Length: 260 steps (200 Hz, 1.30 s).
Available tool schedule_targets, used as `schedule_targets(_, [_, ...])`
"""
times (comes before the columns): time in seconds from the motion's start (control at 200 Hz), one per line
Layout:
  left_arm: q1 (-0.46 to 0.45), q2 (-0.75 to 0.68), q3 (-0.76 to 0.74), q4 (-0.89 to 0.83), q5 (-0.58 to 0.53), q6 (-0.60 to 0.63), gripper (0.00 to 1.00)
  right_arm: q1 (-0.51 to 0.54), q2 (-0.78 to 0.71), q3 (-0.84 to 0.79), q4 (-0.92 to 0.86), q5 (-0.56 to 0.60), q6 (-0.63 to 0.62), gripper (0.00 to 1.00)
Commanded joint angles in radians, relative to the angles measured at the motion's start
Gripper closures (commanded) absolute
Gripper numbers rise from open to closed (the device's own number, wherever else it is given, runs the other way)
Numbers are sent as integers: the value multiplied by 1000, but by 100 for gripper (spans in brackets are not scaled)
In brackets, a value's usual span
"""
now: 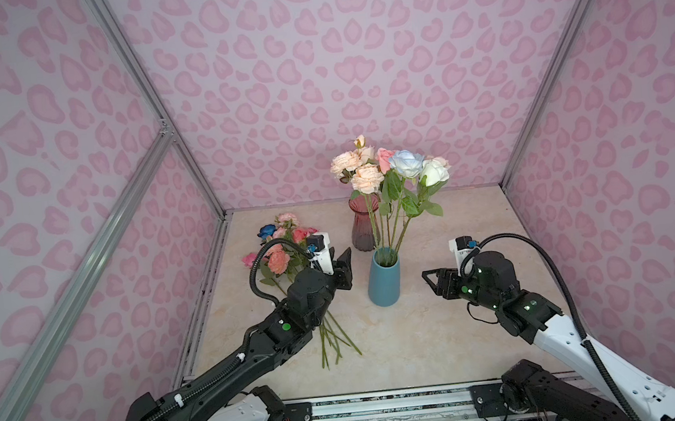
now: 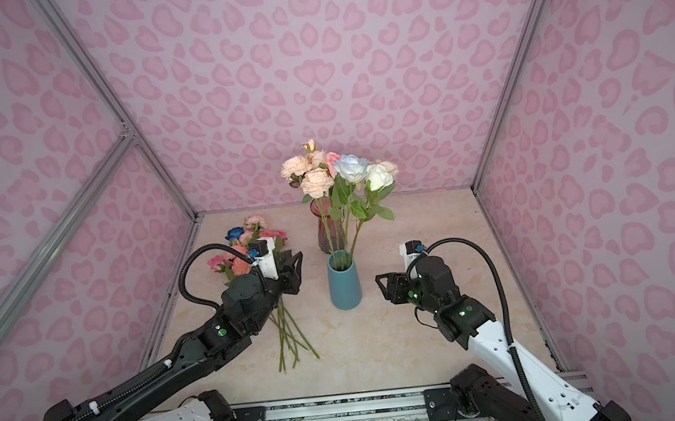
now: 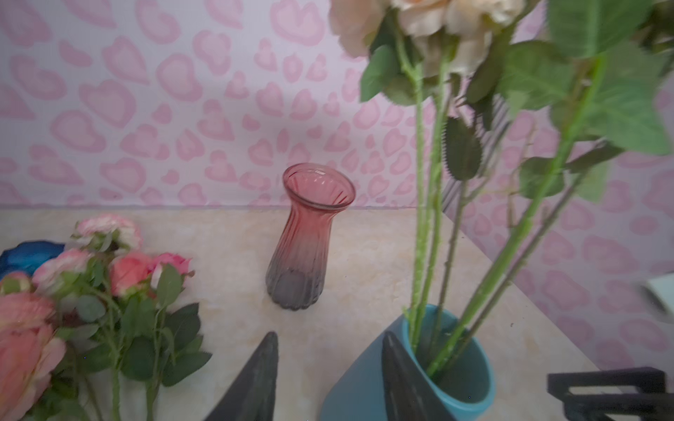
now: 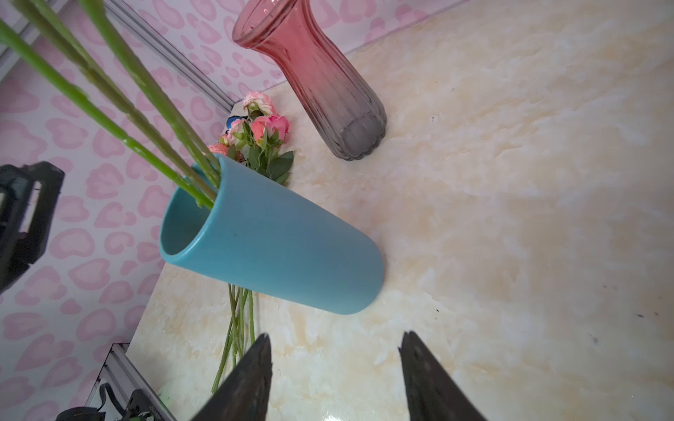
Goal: Arrange the flowers into the vase
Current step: 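Open the left gripper and lower it beside the teal cup base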
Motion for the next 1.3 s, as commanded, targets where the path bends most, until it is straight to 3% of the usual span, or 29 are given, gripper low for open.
schedule_targets(0.0, [60,18,-36,-87,-27,-173,53,2,1,10,-39,49,22,42])
schedule_targets(0.13, [132,95,-64,-58,52,-206,54,2,15,18,-49,70,29,42])
schedule_targets(0.535, [134,351,-68,193,134,-108,55,2,58,83,-107,67,69,41])
schedule_targets(0.73, [149,396,-25,138,118,-82,56,2,49,81,-119,77,72,41])
schedule_targets(0.855, [174,417,-14,102,172,-99,55,2,60,83,-119,83,72,42])
schedule_targets(1.05, [170,521,0,138,249,-179,58,8,124,142,-133,58,72,43])
schedule_targets(1.295, [131,593,14,178,236,-202,59,30,149,174,-133,68,84,43])
